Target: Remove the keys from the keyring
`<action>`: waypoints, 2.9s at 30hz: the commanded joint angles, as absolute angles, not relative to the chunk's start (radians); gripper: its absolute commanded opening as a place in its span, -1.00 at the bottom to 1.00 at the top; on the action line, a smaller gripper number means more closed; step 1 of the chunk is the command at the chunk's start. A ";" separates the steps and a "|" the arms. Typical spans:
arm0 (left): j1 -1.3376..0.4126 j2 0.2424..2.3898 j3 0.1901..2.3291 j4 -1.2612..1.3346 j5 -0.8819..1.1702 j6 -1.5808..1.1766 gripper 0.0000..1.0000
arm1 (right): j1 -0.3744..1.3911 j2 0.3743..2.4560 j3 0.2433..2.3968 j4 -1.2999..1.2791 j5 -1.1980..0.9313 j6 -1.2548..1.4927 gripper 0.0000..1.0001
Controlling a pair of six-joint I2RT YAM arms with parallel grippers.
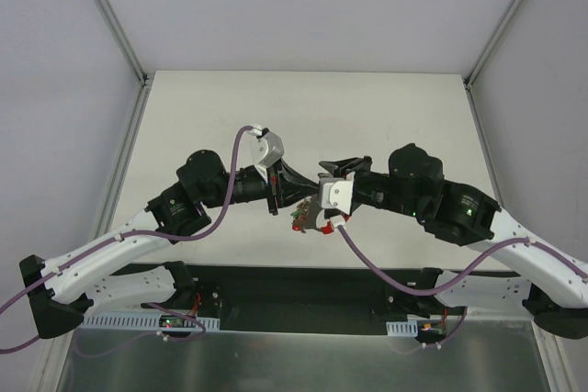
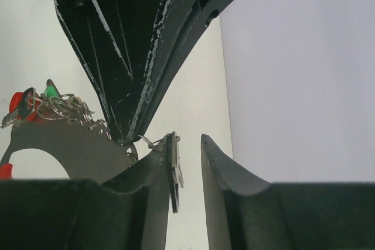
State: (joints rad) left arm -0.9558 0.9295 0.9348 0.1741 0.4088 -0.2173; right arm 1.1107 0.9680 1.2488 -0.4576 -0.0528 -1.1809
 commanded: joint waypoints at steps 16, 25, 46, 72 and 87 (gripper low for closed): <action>-0.948 0.933 0.976 0.305 0.387 -0.198 -1.00 | 1.127 1.009 1.368 -0.520 -0.017 -1.250 -0.47; -0.939 0.943 0.968 0.318 0.383 -0.196 -1.00 | 1.131 1.023 1.410 -0.535 0.027 -1.282 -0.38; -0.927 0.945 0.930 0.383 0.390 -0.206 -1.00 | 1.137 1.058 1.489 -0.606 0.049 -1.364 -0.33; -0.925 0.920 0.853 0.492 0.564 -0.101 -1.00 | 1.100 1.011 1.516 -0.563 0.075 -1.131 -0.11; -0.925 0.850 0.861 0.387 0.727 -0.011 -1.00 | 0.742 1.009 1.559 -0.782 -0.770 -0.738 -0.32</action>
State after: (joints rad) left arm -0.9340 0.8757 0.8349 0.3622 0.6537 -0.0544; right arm 0.7536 0.9890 1.5375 -0.7341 -0.5243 -0.8391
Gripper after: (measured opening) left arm 0.006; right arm 0.369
